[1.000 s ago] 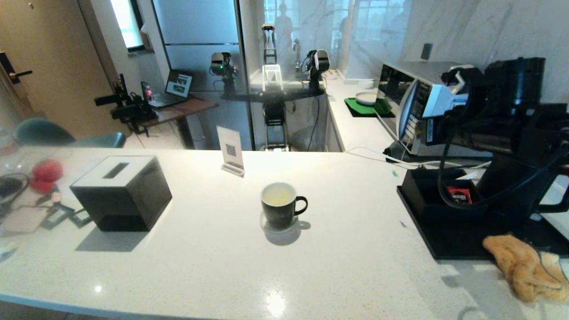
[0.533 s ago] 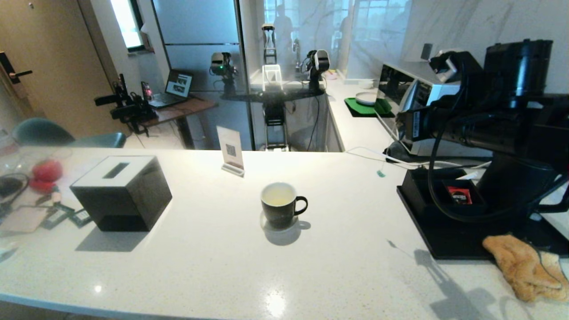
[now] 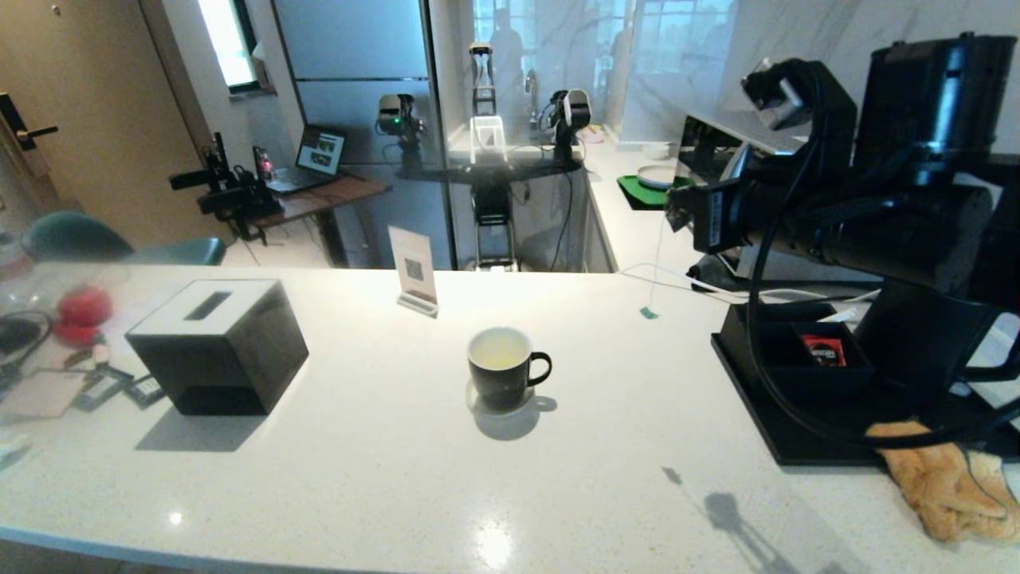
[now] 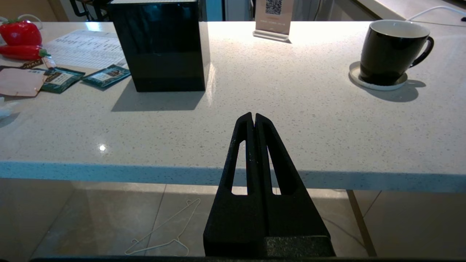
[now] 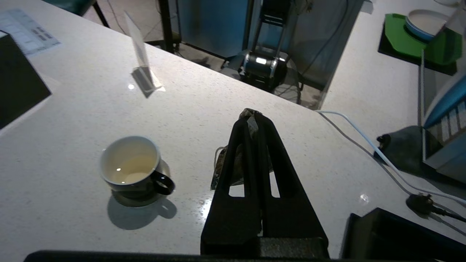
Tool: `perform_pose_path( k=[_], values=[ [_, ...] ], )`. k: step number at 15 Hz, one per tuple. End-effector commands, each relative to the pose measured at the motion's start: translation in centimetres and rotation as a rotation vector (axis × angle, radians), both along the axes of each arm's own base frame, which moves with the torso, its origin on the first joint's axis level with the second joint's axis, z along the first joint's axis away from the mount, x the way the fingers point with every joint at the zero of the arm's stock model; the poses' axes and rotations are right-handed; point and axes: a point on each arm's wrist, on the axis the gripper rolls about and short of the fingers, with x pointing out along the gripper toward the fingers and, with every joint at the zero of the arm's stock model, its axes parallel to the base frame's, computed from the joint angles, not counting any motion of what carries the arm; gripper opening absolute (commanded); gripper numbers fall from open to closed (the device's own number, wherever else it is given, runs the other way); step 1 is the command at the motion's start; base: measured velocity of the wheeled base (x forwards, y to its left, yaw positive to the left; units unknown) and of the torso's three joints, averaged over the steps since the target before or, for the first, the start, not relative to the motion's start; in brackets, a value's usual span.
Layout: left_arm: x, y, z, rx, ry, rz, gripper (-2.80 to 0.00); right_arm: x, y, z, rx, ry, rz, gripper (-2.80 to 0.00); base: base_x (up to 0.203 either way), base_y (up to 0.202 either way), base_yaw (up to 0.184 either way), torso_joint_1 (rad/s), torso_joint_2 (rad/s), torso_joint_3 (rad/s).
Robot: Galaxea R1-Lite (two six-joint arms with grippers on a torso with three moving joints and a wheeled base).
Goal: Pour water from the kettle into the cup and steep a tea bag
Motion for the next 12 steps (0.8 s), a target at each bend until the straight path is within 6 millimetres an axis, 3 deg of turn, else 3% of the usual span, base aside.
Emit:
perform_pose_path(
  k=[1,12],
  values=[
    [0.0,0.0,0.0,0.0,0.001,0.0,-2.8,-0.9,0.8,0.6,0.019,-0.031,0.036,-2.8,0.0,0.0,0.0,0.0,0.0,0.0],
    [0.0,0.0,0.0,-0.002,0.0,0.001,-2.8,-2.8,4.0,1.3,0.061,-0.092,0.157,-2.8,0.0,0.0,0.0,0.0,0.0,0.0]
  ],
)
